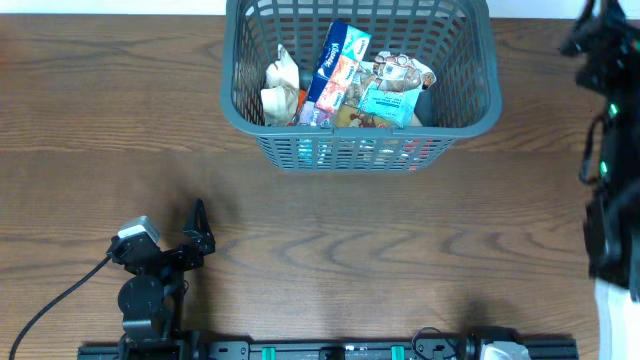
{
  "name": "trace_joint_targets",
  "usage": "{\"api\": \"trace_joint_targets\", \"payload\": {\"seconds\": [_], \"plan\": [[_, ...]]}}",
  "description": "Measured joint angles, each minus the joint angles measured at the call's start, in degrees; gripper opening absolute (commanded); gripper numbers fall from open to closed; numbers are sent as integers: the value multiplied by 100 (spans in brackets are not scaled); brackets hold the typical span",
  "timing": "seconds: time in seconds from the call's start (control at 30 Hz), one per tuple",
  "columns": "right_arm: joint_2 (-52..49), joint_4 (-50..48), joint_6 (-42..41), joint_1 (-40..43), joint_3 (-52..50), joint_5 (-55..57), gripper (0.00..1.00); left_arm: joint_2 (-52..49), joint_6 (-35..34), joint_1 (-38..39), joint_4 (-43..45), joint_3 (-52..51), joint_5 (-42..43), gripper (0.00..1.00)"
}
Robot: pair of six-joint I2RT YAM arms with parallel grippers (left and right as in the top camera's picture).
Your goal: Pack container
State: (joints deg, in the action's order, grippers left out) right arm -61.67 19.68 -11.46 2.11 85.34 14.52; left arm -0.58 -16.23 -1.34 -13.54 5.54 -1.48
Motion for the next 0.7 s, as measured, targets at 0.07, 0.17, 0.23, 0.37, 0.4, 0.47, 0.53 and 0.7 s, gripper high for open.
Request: {"api": "trace_joint_targets", "payload": {"seconds": [0.07,0.17,0.23,0.37,0.4,0.47,0.53,0.7], "plan": [[155,125,0,-61,-4,0,99,0,0,0,0,2,0,98],[286,361,48,-136,-9,2,99,0,0,0,0,0,2,98],[297,518,133,-179,-13,4,99,0,2,0,0,2,2,98],[258,881,264,-341,-66,9,99,0,0,0,0,2,2,98],[256,1008,310,-411,-79,4,99,0,0,0,0,2,2,98],[295,1147,437,-542,-157,2,99,0,0,0,0,2,2,98],[415,1093,527,-603,-352,2,99,0,2,0,0,2,2,98],[1296,518,706,-632,-1484,28,99,0,0,0,0,2,2,98]]}}
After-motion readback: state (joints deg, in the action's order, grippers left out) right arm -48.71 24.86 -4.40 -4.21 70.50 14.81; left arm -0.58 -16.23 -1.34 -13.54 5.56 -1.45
